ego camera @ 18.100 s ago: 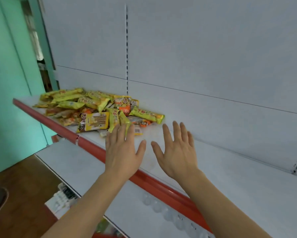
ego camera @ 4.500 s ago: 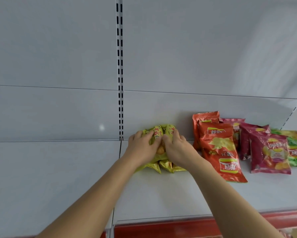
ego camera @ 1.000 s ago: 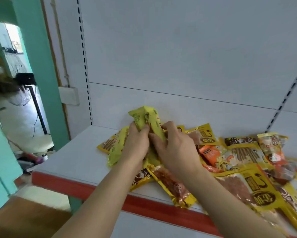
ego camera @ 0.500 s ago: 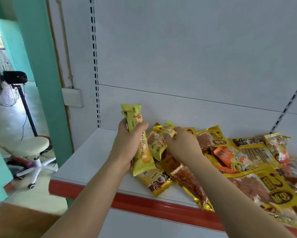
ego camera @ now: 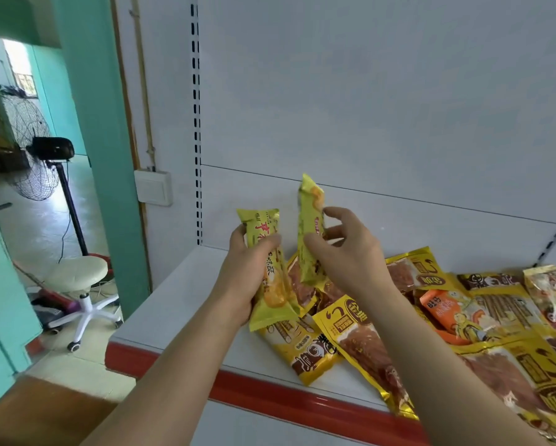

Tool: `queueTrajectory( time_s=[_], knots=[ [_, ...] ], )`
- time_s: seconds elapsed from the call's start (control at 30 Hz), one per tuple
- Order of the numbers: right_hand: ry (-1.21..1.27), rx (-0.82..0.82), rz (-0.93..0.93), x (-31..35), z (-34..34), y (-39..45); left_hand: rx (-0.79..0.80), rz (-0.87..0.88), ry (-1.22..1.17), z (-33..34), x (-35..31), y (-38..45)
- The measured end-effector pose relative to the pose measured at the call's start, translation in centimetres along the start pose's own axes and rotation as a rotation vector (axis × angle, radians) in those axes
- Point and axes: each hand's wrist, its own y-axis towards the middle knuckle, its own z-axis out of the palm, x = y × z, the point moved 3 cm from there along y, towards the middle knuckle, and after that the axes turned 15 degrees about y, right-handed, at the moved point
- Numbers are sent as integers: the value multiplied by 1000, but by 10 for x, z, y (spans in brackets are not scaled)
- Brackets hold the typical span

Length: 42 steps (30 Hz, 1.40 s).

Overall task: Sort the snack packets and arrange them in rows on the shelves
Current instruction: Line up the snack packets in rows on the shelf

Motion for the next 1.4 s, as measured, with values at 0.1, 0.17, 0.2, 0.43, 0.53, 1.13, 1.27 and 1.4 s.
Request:
queueTrajectory(
  time_s=[0.1, 0.17, 0.2, 0.43, 0.53, 1.13, 1.27, 1.4],
  knots=[
    [-63, 64, -74, 9, 11, -16, 4, 65, 36, 9, -3, -3],
    [-137, 26, -141, 7, 15, -24, 4, 76, 97, 13, -2, -3],
    [-156, 5, -173, 7, 16, -26, 1, 76, 114, 13, -2, -4],
    [-42, 196, -150, 5, 23, -20, -39, 71, 43, -6, -1, -4],
    [-4, 147, -184, 7, 27, -18, -39, 30, -11, -17, 0, -4],
    [-621, 436, 157, -36, 102, 8, -217, 5, 28, -86, 21, -3],
    [-458, 224, 126, -23, 84, 6, -208, 12, 45, -90, 21, -6],
    [1, 1, 31, 6, 46, -14, -159, 42, 29, -79, 18, -5]
  ],
)
